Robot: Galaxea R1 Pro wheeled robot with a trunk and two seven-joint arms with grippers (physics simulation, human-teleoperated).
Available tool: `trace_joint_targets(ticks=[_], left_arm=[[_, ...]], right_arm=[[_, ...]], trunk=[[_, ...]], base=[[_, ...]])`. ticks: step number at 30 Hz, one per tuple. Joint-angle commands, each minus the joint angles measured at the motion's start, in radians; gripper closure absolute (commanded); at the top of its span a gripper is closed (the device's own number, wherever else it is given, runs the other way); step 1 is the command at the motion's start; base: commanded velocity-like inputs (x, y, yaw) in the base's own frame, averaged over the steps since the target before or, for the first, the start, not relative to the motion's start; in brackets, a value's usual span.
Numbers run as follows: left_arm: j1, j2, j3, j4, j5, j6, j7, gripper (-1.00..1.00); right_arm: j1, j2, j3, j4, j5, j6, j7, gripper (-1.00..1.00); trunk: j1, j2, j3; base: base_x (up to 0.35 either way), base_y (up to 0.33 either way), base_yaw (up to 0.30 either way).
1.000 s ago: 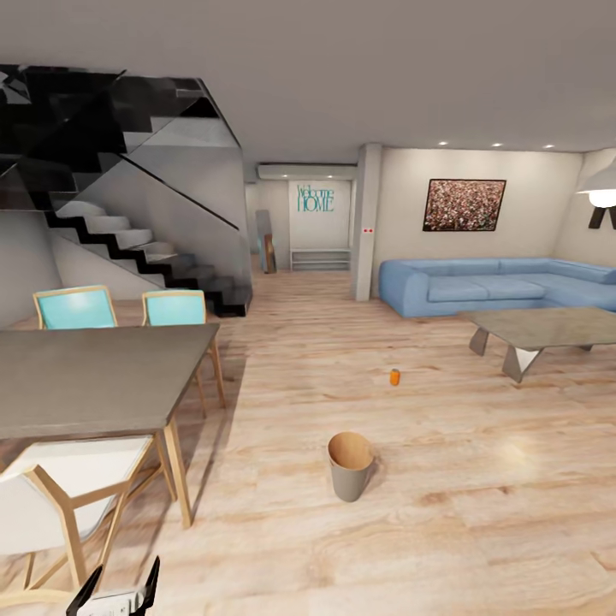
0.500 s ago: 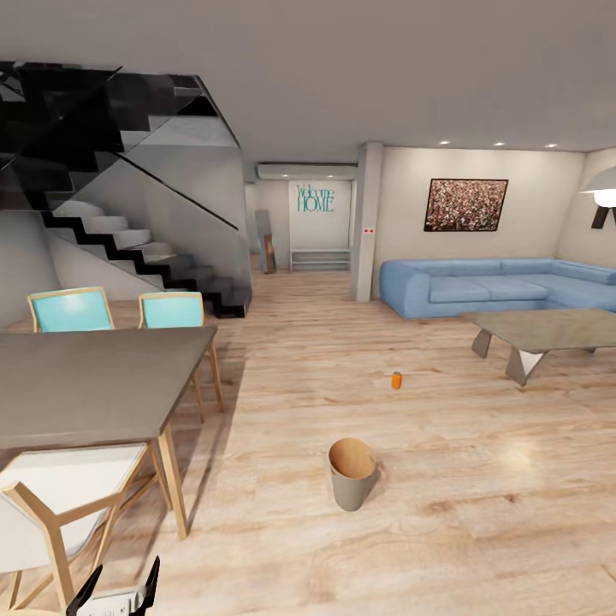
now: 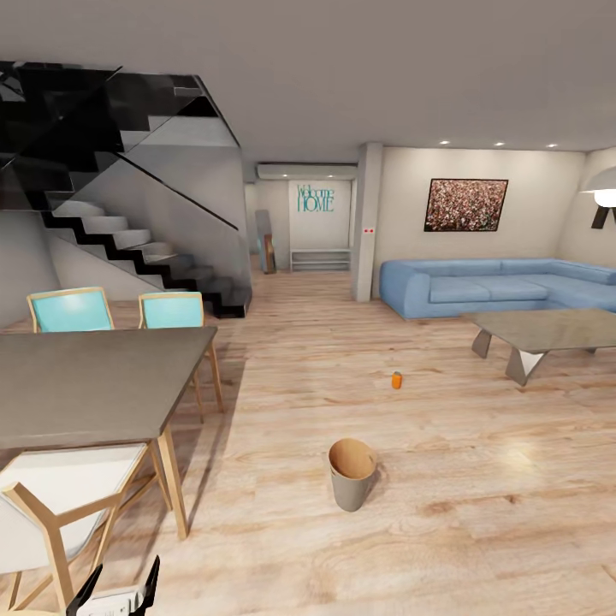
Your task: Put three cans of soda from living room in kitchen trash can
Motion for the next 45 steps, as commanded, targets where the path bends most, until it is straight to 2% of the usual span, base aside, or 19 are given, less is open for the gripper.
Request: trace_joint_targets(ticks=[1,12,34,45], left_arm=[[0.000,0.000,0.000,0.000,0.000,0.000,0.000,-1.00],[0.000,0.000,0.000,0.001,-0.001,0.000,0.000,-1.00],[0.000,0.000,0.000,0.001,-0.002,0.001,0.000,-1.00],[0.000,0.000,0.000,0.001,-0.002,0.001,0.000,-1.00]], right_arm=[[0.000,0.000,0.000,0.000,0.000,0.000,0.000,-1.00],[0.000,0.001,0.002,0.012,0.000,0.000,0.000,-1.00],[0.000,0.001,0.003,0.023,0.000,0.000,-0.001,-1.00],[-0.001,0.001,0.003,0.023,0.000,0.000,0.000,-1.00]], trunk=[[0.000,0.000,0.000],[0.000,0.000,0.000],[0.000,0.000,0.000],[0.000,0.000,0.000]], base=[[0.000,0.000,0.000],[0.000,0.000,0.022],[0.000,0.000,0.204],[0.000,0.000,0.064]])
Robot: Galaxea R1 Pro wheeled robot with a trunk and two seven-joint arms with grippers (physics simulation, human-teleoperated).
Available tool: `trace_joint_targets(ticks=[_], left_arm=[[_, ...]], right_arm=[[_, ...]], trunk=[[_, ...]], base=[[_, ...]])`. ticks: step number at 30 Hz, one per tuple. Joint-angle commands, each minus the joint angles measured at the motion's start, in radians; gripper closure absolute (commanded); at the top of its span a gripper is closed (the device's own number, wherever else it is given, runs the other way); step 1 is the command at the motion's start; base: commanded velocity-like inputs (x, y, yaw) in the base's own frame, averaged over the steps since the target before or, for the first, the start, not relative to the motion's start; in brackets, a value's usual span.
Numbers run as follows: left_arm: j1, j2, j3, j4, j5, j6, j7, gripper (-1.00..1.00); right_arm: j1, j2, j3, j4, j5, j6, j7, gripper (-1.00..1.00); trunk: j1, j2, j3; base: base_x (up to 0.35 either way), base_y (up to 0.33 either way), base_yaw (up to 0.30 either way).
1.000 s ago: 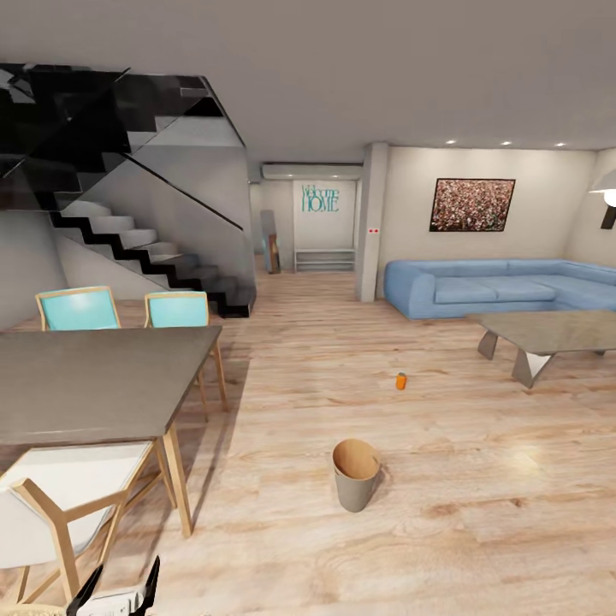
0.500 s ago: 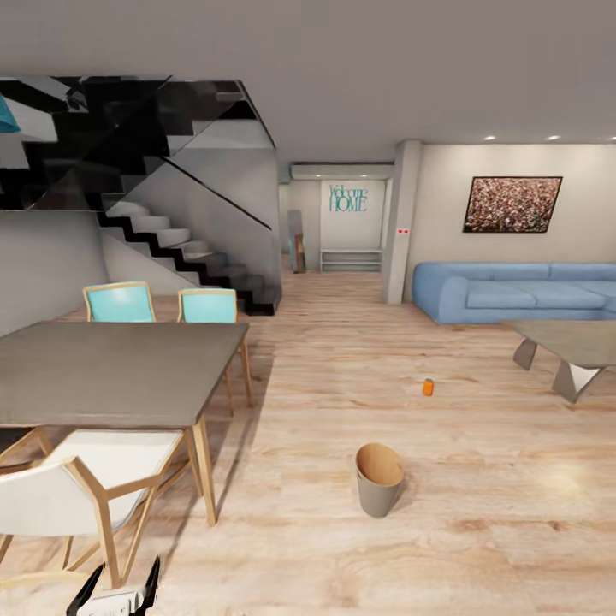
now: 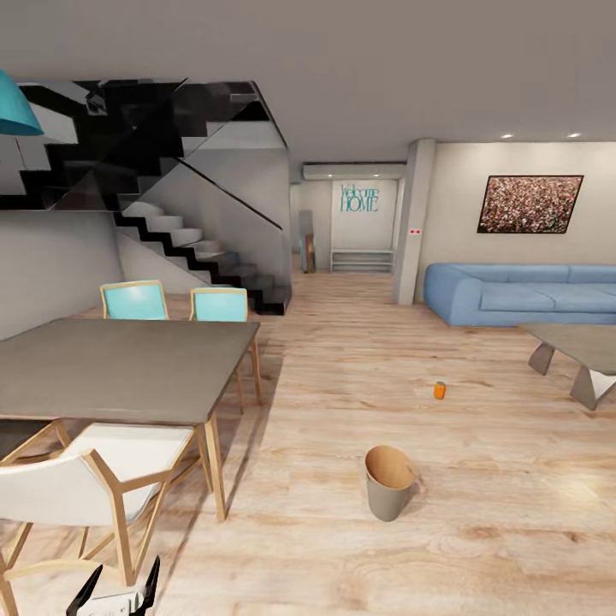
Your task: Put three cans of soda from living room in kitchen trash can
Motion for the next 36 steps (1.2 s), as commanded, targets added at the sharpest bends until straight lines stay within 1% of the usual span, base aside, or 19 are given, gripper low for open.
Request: trace_joint_targets(ticks=[1,6,11,17,28,36], left_arm=[[0.000,0.000,0.000,0.000,0.000,0.000,0.000,-1.00],[0.000,0.000,0.000,0.000,0.000,0.000,0.000,-1.00],[0.000,0.000,0.000,0.000,0.000,0.000,0.000,-1.00],[0.000,0.000,0.000,0.000,0.000,0.000,0.000,-1.00],[0.000,0.000,0.000,0.000,0.000,0.000,0.000,-1.00],[0.000,0.000,0.000,0.000,0.000,-0.001,0.000,-1.00]], right_arm=[[0.000,0.000,0.000,0.000,0.000,0.000,0.000,-1.00],[0.000,0.000,0.000,0.000,0.000,0.000,0.000,-1.00],[0.000,0.000,0.000,0.000,0.000,0.000,0.000,-1.00],[0.000,0.000,0.000,0.000,0.000,0.000,0.000,-1.00],[0.000,0.000,0.000,0.000,0.000,0.000,0.000,-1.00],[0.000,0.000,0.000,0.000,0.000,0.000,0.000,-1.00]], trunk=[[0.000,0.000,0.000],[0.000,0.000,0.000],[0.000,0.000,0.000],[0.000,0.000,0.000],[0.000,0.000,0.000],[0.000,0.000,0.000]], base=[[0.000,0.000,0.019],[0.019,0.000,0.010],[0.123,0.000,0.003],[0.204,0.000,0.001],[0.287,0.000,0.000],[0.123,0.000,0.000]])
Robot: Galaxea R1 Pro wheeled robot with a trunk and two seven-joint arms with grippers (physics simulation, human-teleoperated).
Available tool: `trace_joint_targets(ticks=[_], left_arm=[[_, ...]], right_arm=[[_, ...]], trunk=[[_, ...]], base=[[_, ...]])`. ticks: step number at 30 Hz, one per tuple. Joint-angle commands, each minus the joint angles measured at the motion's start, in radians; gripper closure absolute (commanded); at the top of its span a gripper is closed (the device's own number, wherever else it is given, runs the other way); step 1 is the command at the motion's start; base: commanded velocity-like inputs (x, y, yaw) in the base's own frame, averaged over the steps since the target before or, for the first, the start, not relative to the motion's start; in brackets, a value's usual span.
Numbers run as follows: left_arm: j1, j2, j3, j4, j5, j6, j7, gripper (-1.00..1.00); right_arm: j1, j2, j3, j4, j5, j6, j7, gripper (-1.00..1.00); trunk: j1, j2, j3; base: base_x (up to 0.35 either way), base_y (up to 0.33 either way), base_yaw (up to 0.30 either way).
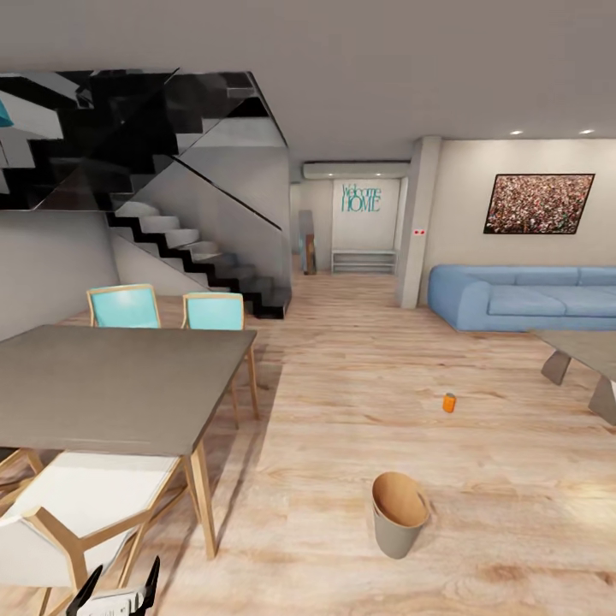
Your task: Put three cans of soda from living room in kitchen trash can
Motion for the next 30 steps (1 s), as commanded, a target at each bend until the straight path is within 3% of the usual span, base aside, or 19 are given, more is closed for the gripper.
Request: trace_joint_targets(ticks=[1,14,30], left_arm=[[0.000,0.000,0.000,0.000,0.000,0.000,0.000,-1.00],[0.000,0.000,0.000,0.000,0.000,-0.001,0.000,-1.00],[0.000,0.000,0.000,0.000,0.000,0.000,0.000,-1.00]], right_arm=[[0.000,0.000,0.000,0.000,0.000,0.000,0.000,-1.00],[0.000,-0.001,0.000,0.000,0.000,0.000,0.000,-1.00],[0.000,-0.001,0.000,0.000,0.000,0.000,0.000,-1.00]], trunk=[[0.000,0.000,0.000],[0.000,0.000,0.000],[0.000,0.000,0.000]], base=[[0.042,0.000,0.000],[0.014,0.000,-0.016],[0.001,0.000,-0.163]])
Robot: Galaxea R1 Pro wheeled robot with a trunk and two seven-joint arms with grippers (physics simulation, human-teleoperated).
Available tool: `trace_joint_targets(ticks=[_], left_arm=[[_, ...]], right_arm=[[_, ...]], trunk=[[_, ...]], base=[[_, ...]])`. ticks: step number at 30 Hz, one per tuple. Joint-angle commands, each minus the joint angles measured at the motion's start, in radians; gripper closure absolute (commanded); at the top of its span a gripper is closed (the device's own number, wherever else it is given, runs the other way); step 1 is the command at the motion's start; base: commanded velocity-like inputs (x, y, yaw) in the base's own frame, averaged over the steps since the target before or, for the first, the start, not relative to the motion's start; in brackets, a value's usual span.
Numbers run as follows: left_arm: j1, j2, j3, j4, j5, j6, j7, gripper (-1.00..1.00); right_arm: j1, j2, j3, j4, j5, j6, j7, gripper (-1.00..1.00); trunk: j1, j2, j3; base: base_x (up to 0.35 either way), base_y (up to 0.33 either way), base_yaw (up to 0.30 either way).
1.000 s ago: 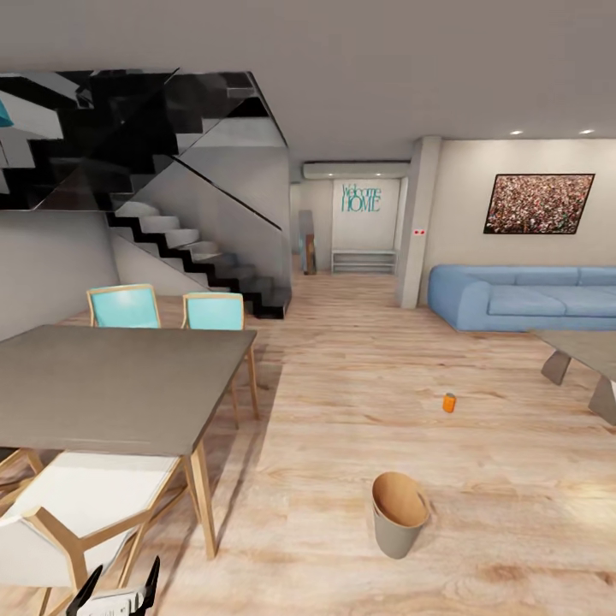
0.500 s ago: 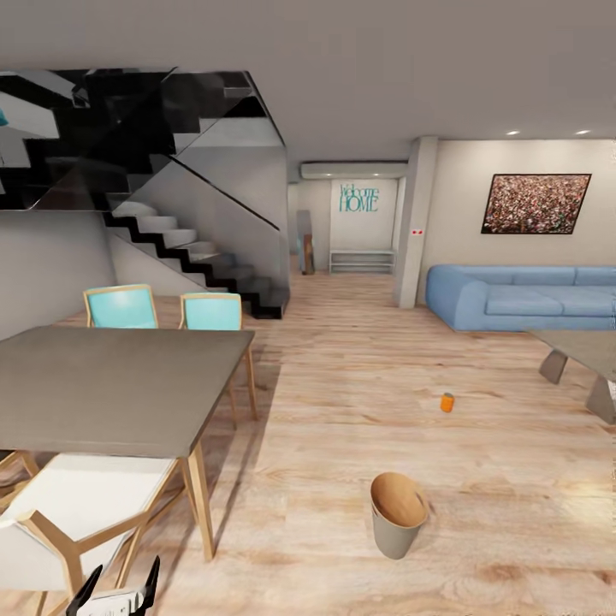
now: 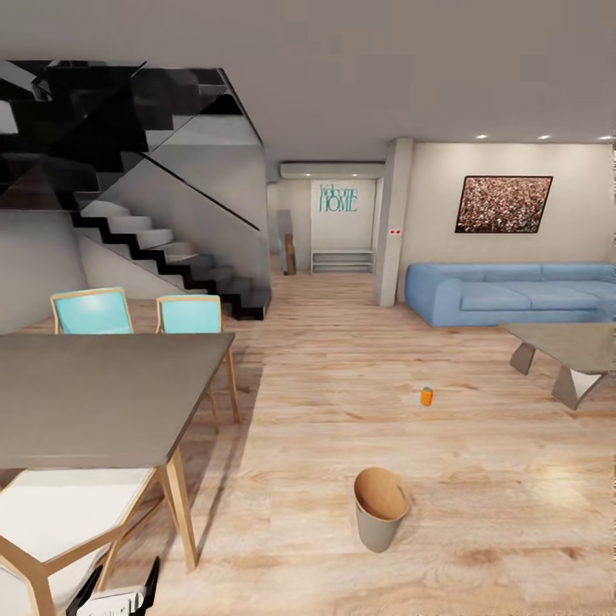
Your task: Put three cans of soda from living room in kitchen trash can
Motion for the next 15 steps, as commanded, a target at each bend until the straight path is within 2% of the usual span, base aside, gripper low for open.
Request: trace_joint_targets(ticks=[1,8,15], left_arm=[[0.000,0.000,0.000,0.000,0.000,0.000,0.000,-1.00],[0.000,0.000,0.000,0.000,0.000,0.001,0.000,-1.00],[0.000,0.000,0.000,0.000,0.000,0.001,0.000,-1.00]], right_arm=[[0.000,0.000,0.000,0.000,0.000,0.000,0.000,-1.00],[0.000,0.000,0.000,0.000,0.000,0.000,0.000,-1.00],[0.000,0.001,0.000,0.000,0.000,0.000,0.000,-1.00]], trunk=[[0.000,0.000,0.000],[0.000,0.000,0.000],[0.000,0.000,0.000]], base=[[0.000,0.000,-0.091],[0.004,-0.012,-0.043],[0.074,-0.089,-0.011]])
